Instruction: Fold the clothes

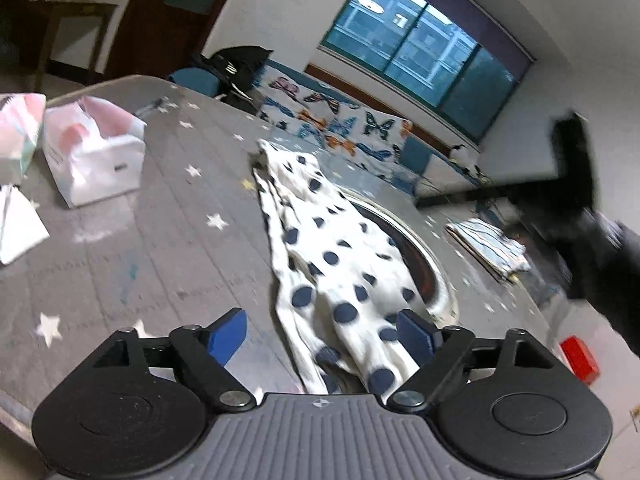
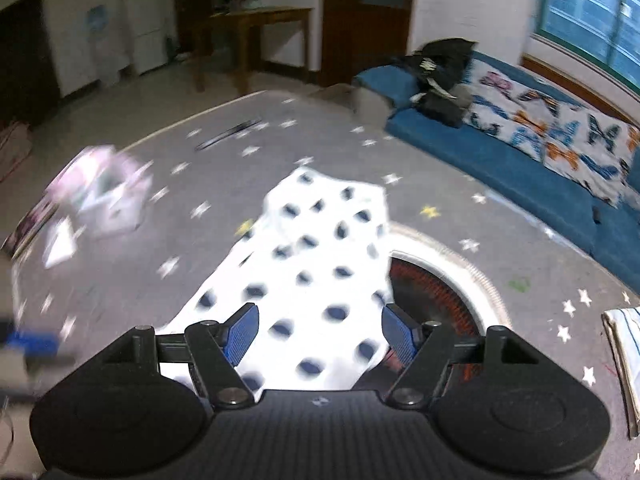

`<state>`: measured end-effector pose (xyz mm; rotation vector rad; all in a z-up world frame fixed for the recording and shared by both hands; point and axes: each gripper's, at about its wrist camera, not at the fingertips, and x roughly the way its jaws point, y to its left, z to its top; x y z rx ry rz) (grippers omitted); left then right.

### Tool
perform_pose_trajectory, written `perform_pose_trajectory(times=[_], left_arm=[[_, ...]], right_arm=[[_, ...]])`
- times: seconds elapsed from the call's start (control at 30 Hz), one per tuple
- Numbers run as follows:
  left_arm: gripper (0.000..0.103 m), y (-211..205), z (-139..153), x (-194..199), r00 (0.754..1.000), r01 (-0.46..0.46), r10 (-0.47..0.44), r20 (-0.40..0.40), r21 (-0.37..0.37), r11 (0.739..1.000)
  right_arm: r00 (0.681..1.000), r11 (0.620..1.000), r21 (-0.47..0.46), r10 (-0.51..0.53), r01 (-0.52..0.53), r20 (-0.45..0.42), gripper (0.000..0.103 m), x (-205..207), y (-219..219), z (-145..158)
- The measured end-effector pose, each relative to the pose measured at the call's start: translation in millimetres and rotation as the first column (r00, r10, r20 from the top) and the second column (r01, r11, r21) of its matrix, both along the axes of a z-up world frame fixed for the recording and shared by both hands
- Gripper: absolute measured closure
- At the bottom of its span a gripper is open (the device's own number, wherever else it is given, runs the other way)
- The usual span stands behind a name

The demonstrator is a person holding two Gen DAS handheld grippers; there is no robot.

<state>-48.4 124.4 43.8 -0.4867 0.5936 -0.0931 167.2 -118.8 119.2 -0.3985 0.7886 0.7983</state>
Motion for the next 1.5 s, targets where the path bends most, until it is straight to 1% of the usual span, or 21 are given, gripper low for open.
perform_pose_trajectory(times=[0.13, 0.17, 0.33, 0.47, 0.57, 0.6, 0.67, 0.7, 0.73, 0.77, 0.83, 0.9, 0.97, 1.03, 1.1, 1.13, 1.2, 1.23, 1.43, 1.5], left_arm=[[0.005, 1, 2, 16, 1.000, -0.018, 0.018, 0.007, 0.022, 1.000], [0.000, 0, 3, 20, 1.000, -0.020, 0.019, 0.008, 0.029, 0.999], [0.000, -4, 6, 37, 1.000, -0.022, 0.021, 0.009, 0.062, 0.998], [0.000, -8, 7, 47, 1.000, -0.021, 0.020, 0.014, 0.084, 0.996], [0.000, -8, 6, 54, 1.000, -0.025, 0.024, 0.009, 0.086, 0.996], [0.000, -8, 5, 55, 1.000, -0.025, 0.025, 0.007, 0.084, 0.996], [0.000, -7, 3, 58, 1.000, -0.030, 0.030, 0.001, 0.084, 0.996], [0.000, -7, 2, 59, 0.999, -0.032, 0.033, -0.003, 0.083, 0.996], [0.000, -7, 2, 60, 0.999, -0.035, 0.035, -0.007, 0.082, 0.996], [0.000, -6, 1, 61, 0.999, -0.035, 0.036, -0.008, 0.080, 0.996], [0.000, -4, 1, 62, 0.999, -0.037, 0.038, -0.010, 0.079, 0.996], [0.000, -4, 1, 63, 0.999, -0.039, 0.040, -0.010, 0.080, 0.996], [0.000, -3, 0, 64, 0.999, -0.038, 0.039, -0.013, 0.079, 0.996], [0.000, -2, -1, 66, 0.999, -0.037, 0.038, -0.019, 0.077, 0.996], [0.000, -2, -3, 67, 0.999, -0.034, 0.036, -0.024, 0.075, 0.997], [0.000, -2, -3, 67, 0.999, -0.033, 0.036, -0.026, 0.076, 0.997], [0.000, -2, -3, 68, 0.999, -0.032, 0.034, -0.026, 0.076, 0.997], [0.000, -2, -2, 69, 0.999, -0.032, 0.034, -0.024, 0.079, 0.996], [0.000, -3, 0, 75, 0.999, -0.035, 0.037, -0.019, 0.083, 0.996], [0.000, -5, 1, 77, 1.000, -0.023, 0.025, -0.018, 0.081, 0.996]], right_arm=[[0.997, 0.997, -0.016, 0.082, -0.082, 0.002, 0.034, -44, -1, -4], [0.995, 0.995, -0.015, 0.095, -0.095, 0.001, 0.034, -51, -2, -5], [0.987, 0.987, 0.002, 0.161, -0.161, -0.003, 0.034, -100, -6, -14], [0.974, 0.975, -0.016, 0.224, -0.223, 0.039, 0.035, -141, -2, -21], [0.964, 0.965, -0.022, 0.263, -0.262, 0.044, 0.041, -167, 3, -29], [0.961, 0.962, -0.028, 0.272, -0.271, 0.044, 0.044, -174, 6, -32], [0.954, 0.954, -0.048, 0.297, -0.295, 0.048, 0.047, -186, 11, -40], [0.950, 0.951, -0.058, 0.307, -0.304, 0.051, 0.050, -190, 13, -43], [0.947, 0.947, -0.070, 0.317, -0.313, 0.054, 0.054, -194, 15, -47], [0.944, 0.944, -0.081, 0.326, -0.321, 0.057, 0.055, -197, 16, -51], [0.945, 0.943, -0.091, 0.324, -0.319, 0.043, 0.066, -198, 17, -58], [0.949, 0.946, -0.092, 0.315, -0.312, 0.027, 0.071, -197, 17, -62], [0.954, 0.951, -0.081, 0.300, -0.298, 0.012, 0.078, -195, 13, -64], [0.959, 0.957, -0.065, 0.283, -0.282, 0.000, 0.089, -192, 9, -64], [0.965, 0.964, -0.031, 0.263, -0.264, -0.009, 0.092, -188, 3, -59], [0.967, 0.967, -0.008, 0.256, -0.256, -0.016, 0.098, -186, 0, -55], [0.970, 0.970, 0.036, 0.240, -0.239, -0.030, 0.101, -181, -6, -47], [0.970, 0.970, 0.046, 0.240, -0.238, -0.035, 0.101, -180, -7, -46], [0.964, 0.965, 0.068, 0.259, -0.255, -0.063, 0.101, -184, -7, -47], [0.961, 0.963, 0.076, 0.265, -0.260, -0.072, 0.100, -185, -6, -47]])
